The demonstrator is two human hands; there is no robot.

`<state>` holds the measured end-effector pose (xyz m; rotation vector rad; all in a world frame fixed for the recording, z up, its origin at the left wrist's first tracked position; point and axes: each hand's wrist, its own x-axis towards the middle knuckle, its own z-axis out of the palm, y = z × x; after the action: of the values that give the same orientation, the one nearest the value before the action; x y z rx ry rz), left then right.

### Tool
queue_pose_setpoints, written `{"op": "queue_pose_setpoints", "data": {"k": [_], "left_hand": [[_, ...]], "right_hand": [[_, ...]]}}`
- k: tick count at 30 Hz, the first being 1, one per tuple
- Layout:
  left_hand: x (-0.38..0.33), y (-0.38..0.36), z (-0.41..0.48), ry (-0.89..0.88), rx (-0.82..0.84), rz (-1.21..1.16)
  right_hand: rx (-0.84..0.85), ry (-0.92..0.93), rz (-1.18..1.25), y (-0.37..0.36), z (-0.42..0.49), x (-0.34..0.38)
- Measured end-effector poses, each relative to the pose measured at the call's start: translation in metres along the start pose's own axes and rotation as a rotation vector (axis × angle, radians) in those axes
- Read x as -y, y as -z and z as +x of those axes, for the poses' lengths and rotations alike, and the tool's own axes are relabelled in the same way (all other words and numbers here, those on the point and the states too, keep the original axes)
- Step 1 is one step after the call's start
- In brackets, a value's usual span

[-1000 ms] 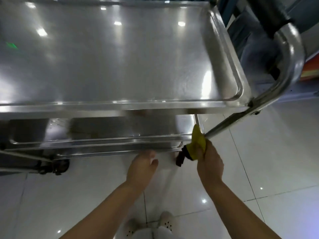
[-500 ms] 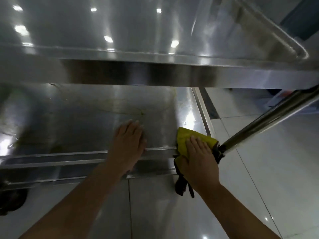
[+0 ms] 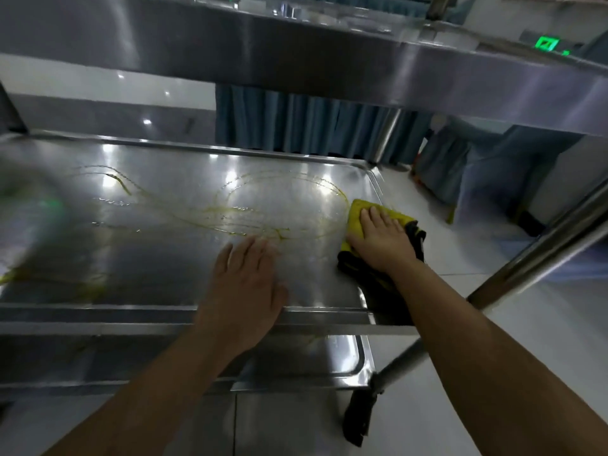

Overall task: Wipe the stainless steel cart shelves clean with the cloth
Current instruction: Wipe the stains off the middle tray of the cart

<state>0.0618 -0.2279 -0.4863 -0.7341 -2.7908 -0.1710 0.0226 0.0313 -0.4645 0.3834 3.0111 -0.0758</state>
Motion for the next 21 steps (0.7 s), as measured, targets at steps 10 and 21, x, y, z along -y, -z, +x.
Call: {"op": "queue_pose_setpoints", "data": {"k": [10,21], "left_hand": [[0.0,0.003,-0.001,-0.003,-0.038,-0.012],[0.002,0.004,-0.002,-0.002,0.005,-0.018]], "right_hand": [[0.018,0.076,-0.003,0.008,0.035,-0.002],[0.226,0.462,0.352,0.004,-0.106,0.005]]}}
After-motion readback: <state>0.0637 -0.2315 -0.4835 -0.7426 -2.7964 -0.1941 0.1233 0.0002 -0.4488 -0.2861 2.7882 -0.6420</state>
